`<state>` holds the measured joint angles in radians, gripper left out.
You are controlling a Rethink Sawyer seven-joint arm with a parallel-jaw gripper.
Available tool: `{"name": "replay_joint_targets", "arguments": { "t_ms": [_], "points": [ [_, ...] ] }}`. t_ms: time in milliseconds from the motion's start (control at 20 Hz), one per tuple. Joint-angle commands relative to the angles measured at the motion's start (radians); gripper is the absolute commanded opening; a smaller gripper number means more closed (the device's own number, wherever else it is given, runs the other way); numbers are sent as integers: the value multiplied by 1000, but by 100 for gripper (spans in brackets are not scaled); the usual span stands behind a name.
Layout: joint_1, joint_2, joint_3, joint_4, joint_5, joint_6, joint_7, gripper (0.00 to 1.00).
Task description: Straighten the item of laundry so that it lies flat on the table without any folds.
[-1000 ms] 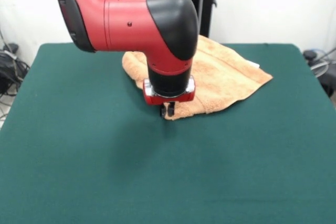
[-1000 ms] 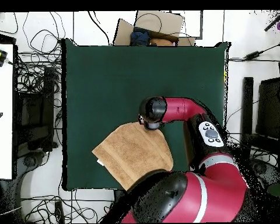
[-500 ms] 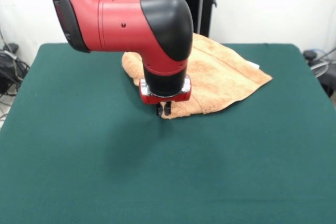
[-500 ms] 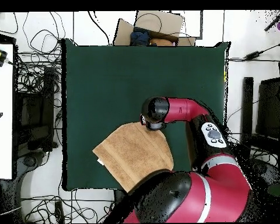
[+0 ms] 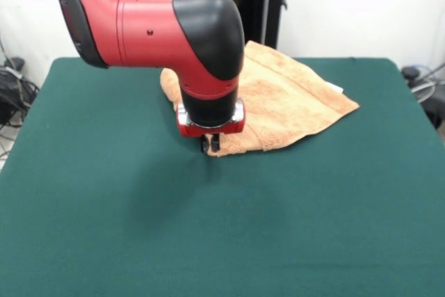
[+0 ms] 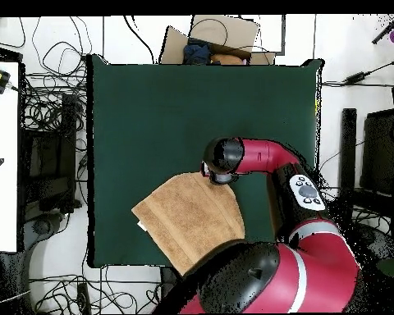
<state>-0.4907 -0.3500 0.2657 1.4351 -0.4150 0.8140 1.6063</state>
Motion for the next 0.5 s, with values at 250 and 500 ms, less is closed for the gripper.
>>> {"name": "replay_joint_targets", "arguments": {
  "t_ms": [250,500],
  "points": [
    [55,68,67,-153,-87,88,-188,0],
    [46,60,69,-134,-109,35,-189,0]
  ]
}}
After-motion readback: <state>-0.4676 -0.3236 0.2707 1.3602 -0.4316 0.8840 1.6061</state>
